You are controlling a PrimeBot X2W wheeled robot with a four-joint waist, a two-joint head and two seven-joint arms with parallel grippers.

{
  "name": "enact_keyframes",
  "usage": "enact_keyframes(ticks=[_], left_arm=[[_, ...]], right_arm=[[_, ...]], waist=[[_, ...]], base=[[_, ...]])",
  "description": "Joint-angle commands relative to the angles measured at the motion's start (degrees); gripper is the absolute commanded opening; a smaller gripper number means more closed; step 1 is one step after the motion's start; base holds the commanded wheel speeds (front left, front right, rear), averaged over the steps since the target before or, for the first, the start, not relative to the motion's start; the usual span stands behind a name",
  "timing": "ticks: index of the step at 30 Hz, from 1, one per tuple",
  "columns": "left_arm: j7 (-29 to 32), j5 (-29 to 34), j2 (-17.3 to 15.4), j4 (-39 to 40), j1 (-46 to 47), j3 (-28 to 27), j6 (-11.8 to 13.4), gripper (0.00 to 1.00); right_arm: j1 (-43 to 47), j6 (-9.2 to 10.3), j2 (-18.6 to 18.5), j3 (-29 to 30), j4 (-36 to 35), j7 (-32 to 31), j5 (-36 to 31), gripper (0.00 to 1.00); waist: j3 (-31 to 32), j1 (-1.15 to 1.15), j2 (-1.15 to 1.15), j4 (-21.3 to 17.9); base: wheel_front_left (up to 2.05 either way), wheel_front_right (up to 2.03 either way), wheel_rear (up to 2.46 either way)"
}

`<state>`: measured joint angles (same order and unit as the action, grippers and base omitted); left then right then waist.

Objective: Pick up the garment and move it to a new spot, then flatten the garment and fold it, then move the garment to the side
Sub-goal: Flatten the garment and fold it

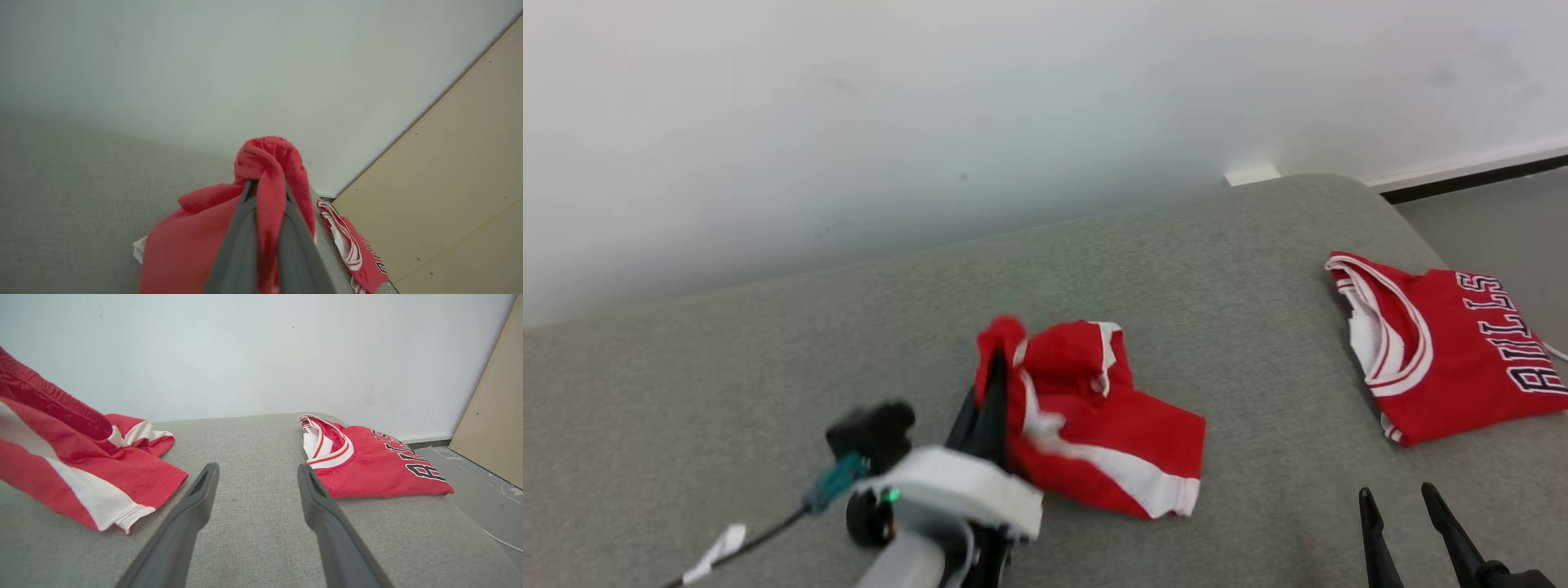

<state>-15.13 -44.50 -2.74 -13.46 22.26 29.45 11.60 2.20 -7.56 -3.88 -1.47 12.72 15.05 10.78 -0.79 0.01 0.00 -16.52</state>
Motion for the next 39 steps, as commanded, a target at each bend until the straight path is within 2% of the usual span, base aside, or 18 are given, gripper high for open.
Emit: enact_keyframes(ticks=[1, 6, 14, 15, 16, 17, 18, 24, 28, 30, 34, 39], left_arm=[[0.0, 1.0, -0.3, -0.7, -2.7, -0.7, -0.5, 0.00], [0.0, 5.8, -0.3, -3.9, -10.5, -2.1, -2.8, 0.00], [0.0, 9.6, -0.3, -10.7, -17.0, -6.0, -4.2, 0.00], [0.0, 9.7, -0.3, -11.5, -17.4, -6.1, -4.4, 0.14], [0.0, 10.0, -0.3, -12.6, -17.9, -5.7, -4.8, 0.40], [0.0, 10.4, -0.3, -13.3, -18.1, -5.3, -5.2, 0.76], [0.0, 10.7, -0.3, -13.9, -18.2, -5.1, -5.3, 1.00], [0.0, 14.9, -0.8, -13.3, -20.6, -7.5, -5.6, 1.00], [0.0, 18.2, -3.7, -7.5, -23.5, -10.5, -6.5, 1.00], [0.0, 20.3, -6.3, -4.0, -23.0, -10.8, -7.4, 1.00], [2.4, 24.7, -11.9, 2.2, -19.8, -7.8, -11.2, 1.00], [11.9, 28.5, -16.9, 7.9, -14.6, -2.7, -15.6, 1.00]], right_arm=[[0.3, 0.16, -0.3, 0.3, -0.1, 0.1, 0.2, 1.00], [0.7, 0.16, -0.5, 0.7, 0.0, 0.2, -0.1, 1.00], [1.4, 0.16, -0.3, 0.6, 0.6, 0.1, -0.2, 1.00], [1.4, 0.16, -0.3, 0.6, 0.6, 0.2, -0.2, 1.00], [1.5, 0.16, -0.3, 0.7, 0.7, 0.1, -0.2, 1.00], [1.6, 0.16, -0.3, 0.7, 0.7, 0.2, -0.3, 1.00], [1.7, 0.16, -0.4, 0.7, 0.7, 0.2, -0.3, 1.00], [2.3, 0.16, -0.8, 1.0, 0.4, 0.2, -0.3, 1.00], [2.8, 0.16, -0.8, 1.6, -0.3, 0.1, -0.2, 1.00], [3.0, 0.16, -0.8, 2.0, -0.5, 0.2, -0.2, 1.00], [3.8, 0.16, -0.7, 2.0, -0.5, 0.2, -0.4, 1.00], [3.1, 0.16, -0.4, 1.7, -0.5, 0.2, -0.1, 1.00]], waist=[[-0.6, -0.01, 0.00, 1.5], [-1.3, -0.01, 0.00, 4.8], [-1.2, -0.01, 0.00, 8.9], [-1.1, -0.01, 0.00, 9.2], [-1.0, -0.01, 0.00, 9.6], [-0.9, -0.01, 0.00, 9.8], [-0.8, -0.01, 0.00, 10.0], [-0.2, -0.01, 0.00, 10.4], [-0.1, -0.01, 0.00, 10.3], [0.0, -0.01, 0.00, 10.3], [0.4, -0.01, 0.00, 10.4], [0.5, -0.01, 0.00, 9.6]], base=[[0.00, 0.00, 0.00], [0.00, 0.00, 0.00], [0.00, 0.00, 0.00], [0.00, 0.00, 0.00], [0.00, 0.00, 0.00], [0.00, 0.00, 0.00], [0.00, 0.00, 0.00], [0.00, 0.00, 0.00], [0.00, 0.00, 0.00], [0.00, 0.00, 0.00], [0.00, 0.00, 0.00], [0.00, 0.00, 0.00]])
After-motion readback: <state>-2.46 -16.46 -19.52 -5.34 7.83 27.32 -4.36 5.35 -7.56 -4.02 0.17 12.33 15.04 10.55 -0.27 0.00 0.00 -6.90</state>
